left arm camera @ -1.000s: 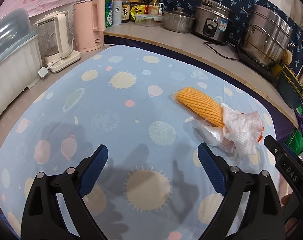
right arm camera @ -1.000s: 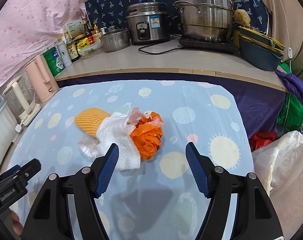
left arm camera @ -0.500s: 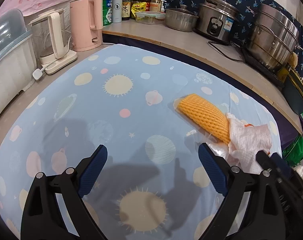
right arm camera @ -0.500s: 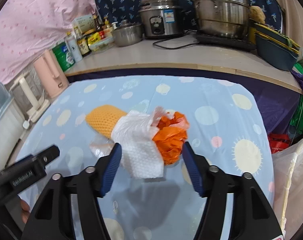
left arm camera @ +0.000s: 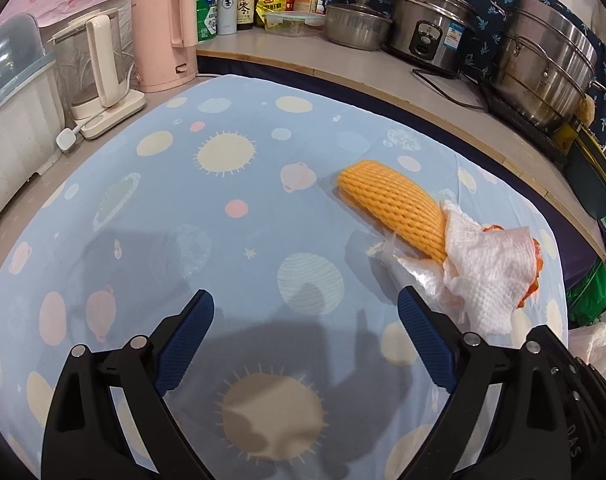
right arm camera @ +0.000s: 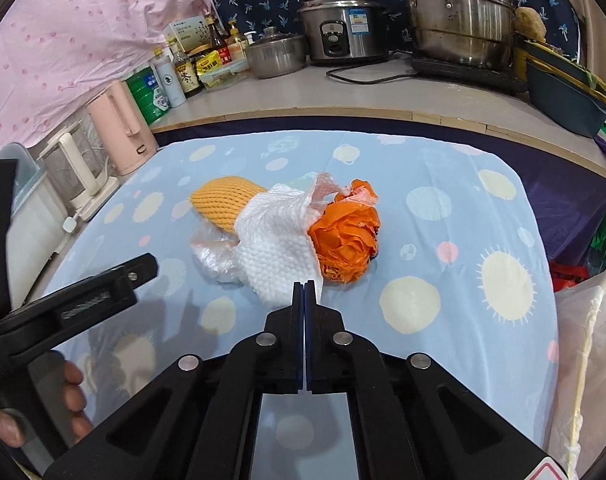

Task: Collect trash
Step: 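Reach both grippers toward the orange foam net and white tissue bundle, then grasp the white tissue with the right gripper while the left gripper grasps the clear plastic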

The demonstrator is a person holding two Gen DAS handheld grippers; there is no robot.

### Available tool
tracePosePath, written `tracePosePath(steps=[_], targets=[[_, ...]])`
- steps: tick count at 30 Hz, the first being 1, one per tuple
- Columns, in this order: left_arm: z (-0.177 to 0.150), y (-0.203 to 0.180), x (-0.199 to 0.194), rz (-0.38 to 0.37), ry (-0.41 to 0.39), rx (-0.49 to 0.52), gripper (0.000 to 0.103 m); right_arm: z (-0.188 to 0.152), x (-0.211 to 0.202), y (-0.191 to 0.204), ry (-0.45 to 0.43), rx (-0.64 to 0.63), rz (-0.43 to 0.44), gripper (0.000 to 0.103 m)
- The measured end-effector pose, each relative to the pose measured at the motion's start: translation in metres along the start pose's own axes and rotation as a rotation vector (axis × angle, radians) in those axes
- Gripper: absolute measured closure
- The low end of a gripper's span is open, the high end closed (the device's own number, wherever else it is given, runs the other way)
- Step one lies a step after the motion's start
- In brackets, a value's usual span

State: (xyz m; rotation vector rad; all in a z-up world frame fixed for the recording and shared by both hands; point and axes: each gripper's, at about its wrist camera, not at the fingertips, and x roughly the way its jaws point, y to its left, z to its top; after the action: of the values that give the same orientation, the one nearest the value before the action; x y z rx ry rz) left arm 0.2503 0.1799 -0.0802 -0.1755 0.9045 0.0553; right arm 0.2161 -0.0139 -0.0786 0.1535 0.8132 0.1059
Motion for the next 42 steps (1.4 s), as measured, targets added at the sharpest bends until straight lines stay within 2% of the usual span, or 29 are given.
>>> tracePosePath(steps=[3,4,5,7,8,15,16,17,18,19,26,29,37,39,41,42], targets=[[-0.005,-0.004,-0.001,-0.003,0.006,0.006,0.014,0.004,-0.001,0.003,-0.006,-0.013,0.001,0.1],[-0.006,-0.004,-0.001,-0.003,0.007,0.007,0.014,0.006,0.0,0.005,-0.011,-0.017,-0.01,0.091],[-0.007,-0.005,-0.002,-0.001,0.008,0.008,0.014,0.009,0.001,0.008,-0.017,-0.02,-0.009,0.078],[-0.009,-0.004,-0.003,0.009,0.007,0.011,0.014,0.015,0.003,0.013,-0.039,-0.03,-0.017,0.064],[-0.009,-0.001,-0.004,0.015,0.006,0.01,0.014,0.018,0.005,0.015,-0.041,-0.038,-0.018,0.063],[-0.007,0.021,-0.001,0.044,0.018,-0.04,0.014,0.038,0.039,0.029,-0.019,-0.083,-0.04,0.063],[-0.007,0.021,-0.001,0.046,0.018,-0.04,0.014,0.038,0.044,0.028,-0.004,-0.086,-0.04,0.069],[-0.006,0.021,-0.001,0.046,0.017,-0.038,0.014,0.037,0.048,0.027,0.012,-0.084,-0.034,0.087],[-0.006,0.02,-0.001,0.044,0.016,-0.037,0.014,0.034,0.049,0.026,0.024,-0.08,-0.023,0.094],[-0.006,0.019,-0.001,0.04,0.015,-0.036,0.014,0.031,0.046,0.025,0.022,-0.073,-0.013,0.095],[-0.004,-0.004,0.004,-0.032,0.04,-0.021,0.014,0.022,0.003,0.014,-0.034,-0.025,0.038,0.097],[-0.002,-0.017,0.005,-0.052,0.037,-0.005,0.011,0.016,-0.015,0.005,-0.045,0.0,0.045,0.097],[0.007,-0.039,0.031,-0.093,0.058,-0.013,0.011,-0.012,-0.026,-0.02,-0.001,0.04,0.013,0.097],[0.008,-0.044,0.035,-0.094,0.056,-0.008,0.017,-0.016,-0.026,-0.025,0.008,0.047,0.009,0.097],[0.009,-0.048,0.04,-0.095,0.066,0.009,0.03,-0.019,-0.025,-0.027,0.011,0.053,0.008,0.097],[0.008,-0.05,0.043,-0.098,0.083,0.021,0.04,-0.02,-0.025,-0.028,0.013,0.054,0.008,0.097]])
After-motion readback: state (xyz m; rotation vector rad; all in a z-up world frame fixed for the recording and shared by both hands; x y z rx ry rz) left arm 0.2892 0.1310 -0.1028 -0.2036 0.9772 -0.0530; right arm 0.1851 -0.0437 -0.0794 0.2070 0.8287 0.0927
